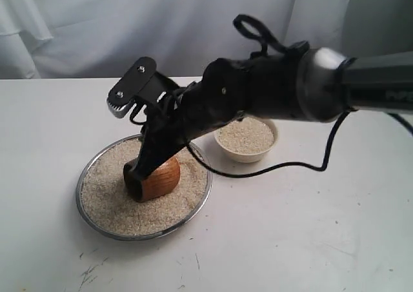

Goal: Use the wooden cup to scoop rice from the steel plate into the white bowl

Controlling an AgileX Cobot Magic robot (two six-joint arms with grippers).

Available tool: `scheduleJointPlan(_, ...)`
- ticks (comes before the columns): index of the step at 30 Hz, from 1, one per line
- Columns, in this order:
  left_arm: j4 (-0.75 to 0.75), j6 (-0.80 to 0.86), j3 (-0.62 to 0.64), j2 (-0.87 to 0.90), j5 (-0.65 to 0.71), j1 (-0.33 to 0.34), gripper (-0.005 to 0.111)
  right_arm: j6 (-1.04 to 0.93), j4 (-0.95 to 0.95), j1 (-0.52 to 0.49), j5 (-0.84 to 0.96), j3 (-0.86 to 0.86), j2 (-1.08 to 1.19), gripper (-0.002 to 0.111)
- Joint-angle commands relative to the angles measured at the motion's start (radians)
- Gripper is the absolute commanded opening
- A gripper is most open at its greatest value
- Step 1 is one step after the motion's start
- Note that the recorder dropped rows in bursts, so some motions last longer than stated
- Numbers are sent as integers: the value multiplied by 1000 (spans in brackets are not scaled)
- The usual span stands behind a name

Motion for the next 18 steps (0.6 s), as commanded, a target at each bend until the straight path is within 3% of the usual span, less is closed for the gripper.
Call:
scheduleJointPlan(1, 0, -1, 5, -4, -6, -3, 0, -87, -54, -101, 82, -18, -52, 0)
scheduleJointPlan(3, 0, -1, 5, -4, -6, -3, 0, -163, -34, -167, 170, -18, -52, 0)
scheduleJointPlan(5, 0, -1, 5, -4, -6, -3, 0, -346, 27, -209, 301, -18, -50, 0)
scheduleJointPlan(6, 0, -1, 5, -4, -6, -3, 0, -528, 93, -226, 384, -18, -50, 0)
scheduleJointPlan(9, 0, -1, 5, -4, -6, -3, 0, -779, 118, -233, 422, -18, -50, 0)
scheduleJointPlan(13, 0, -1, 5, -4, -6, -3, 0, -649, 214, -231, 386, -18, -50, 0)
scheduleJointPlan(18, 0, -1, 5, -4, -6, -3, 0, -686, 221, -231, 358, -18, -44, 0)
